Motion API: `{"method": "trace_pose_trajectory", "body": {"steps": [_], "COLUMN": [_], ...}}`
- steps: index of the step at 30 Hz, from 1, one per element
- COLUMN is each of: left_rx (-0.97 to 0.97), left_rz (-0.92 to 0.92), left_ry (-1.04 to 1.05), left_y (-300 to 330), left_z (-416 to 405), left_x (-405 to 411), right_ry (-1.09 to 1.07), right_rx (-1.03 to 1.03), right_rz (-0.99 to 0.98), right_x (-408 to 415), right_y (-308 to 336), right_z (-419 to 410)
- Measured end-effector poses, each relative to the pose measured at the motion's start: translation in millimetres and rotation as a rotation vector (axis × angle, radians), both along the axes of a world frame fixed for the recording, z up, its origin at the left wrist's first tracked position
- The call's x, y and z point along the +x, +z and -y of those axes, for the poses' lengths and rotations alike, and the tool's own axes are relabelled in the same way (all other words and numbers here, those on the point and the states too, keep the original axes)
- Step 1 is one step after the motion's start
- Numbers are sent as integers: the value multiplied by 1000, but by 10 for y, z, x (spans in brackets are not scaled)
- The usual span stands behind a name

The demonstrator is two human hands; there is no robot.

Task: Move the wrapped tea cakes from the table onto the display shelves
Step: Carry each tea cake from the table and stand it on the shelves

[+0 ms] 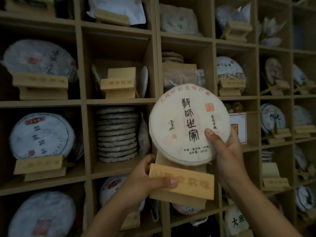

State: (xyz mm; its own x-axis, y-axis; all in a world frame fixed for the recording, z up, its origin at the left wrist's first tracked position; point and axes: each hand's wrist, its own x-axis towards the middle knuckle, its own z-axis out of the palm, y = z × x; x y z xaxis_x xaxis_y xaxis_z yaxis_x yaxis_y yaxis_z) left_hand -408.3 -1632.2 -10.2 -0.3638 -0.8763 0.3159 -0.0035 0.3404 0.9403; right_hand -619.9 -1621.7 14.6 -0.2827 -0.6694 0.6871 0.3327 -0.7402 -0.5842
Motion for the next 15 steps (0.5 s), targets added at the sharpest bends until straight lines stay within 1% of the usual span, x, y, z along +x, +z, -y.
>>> {"method": "trace_pose_trajectory", "body": {"steps": [9,15], "left_rx": [-3,10], "left_rz": [-76,-124], "left_ry": [42,38], "left_y": [-134,-207], "left_z": [7,14], "left_x": [-134,-166], "right_ry": [-99,-138], "right_rx": [16,101], "right_rz": [-118,-185], "right_x": [-94,-144], "right_y": [-104,-127], "right_z": [-70,-54]}}
